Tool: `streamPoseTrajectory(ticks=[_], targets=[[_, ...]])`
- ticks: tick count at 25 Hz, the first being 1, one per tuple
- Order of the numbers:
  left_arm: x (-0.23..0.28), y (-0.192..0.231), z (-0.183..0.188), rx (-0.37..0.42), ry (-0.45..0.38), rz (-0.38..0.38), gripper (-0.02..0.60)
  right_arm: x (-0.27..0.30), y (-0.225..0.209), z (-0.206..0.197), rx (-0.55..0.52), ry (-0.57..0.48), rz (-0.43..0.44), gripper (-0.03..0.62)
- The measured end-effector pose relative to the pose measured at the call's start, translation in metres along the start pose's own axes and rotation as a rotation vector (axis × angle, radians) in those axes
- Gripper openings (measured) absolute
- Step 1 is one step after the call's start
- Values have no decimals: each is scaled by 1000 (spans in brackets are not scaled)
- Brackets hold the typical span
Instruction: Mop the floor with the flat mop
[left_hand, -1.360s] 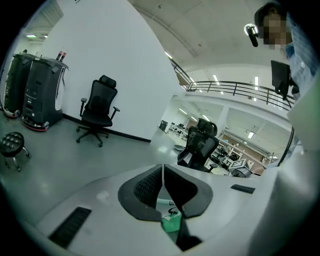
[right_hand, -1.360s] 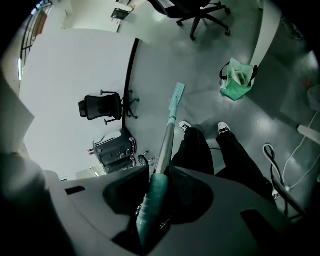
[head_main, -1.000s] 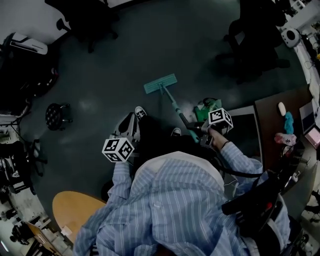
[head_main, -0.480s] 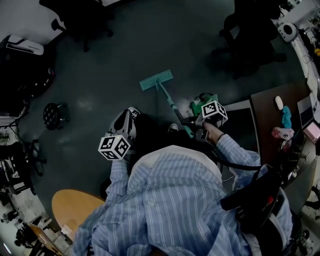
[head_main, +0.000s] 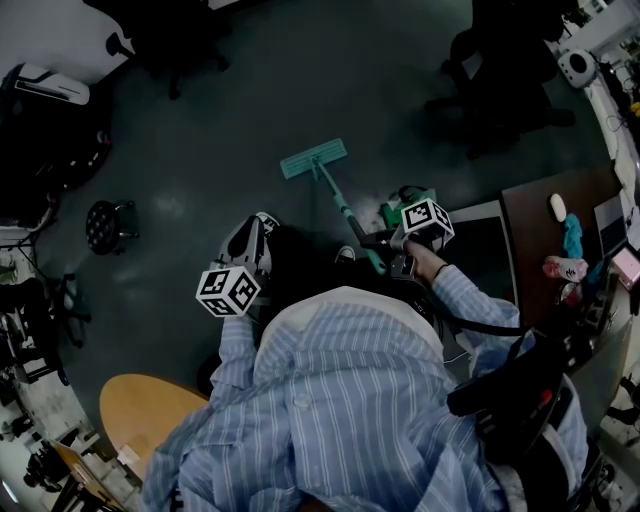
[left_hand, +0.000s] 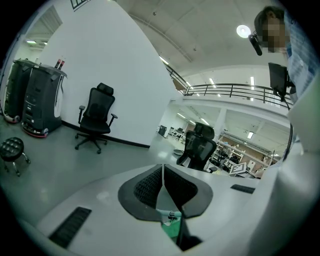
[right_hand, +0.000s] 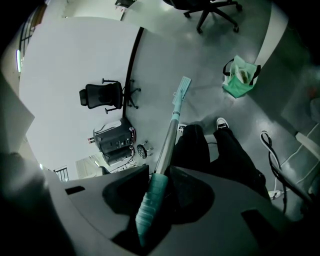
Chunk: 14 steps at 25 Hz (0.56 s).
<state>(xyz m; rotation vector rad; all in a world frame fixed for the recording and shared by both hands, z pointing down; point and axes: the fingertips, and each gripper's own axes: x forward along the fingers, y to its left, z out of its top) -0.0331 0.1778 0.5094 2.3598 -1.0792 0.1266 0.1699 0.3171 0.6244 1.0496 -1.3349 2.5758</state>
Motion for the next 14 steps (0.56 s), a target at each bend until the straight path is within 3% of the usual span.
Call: streamPoseTrajectory(ticks=[14], targets=[[-4, 4, -3, -1, -4, 3, 15, 2, 4, 0, 4, -8, 23, 127]])
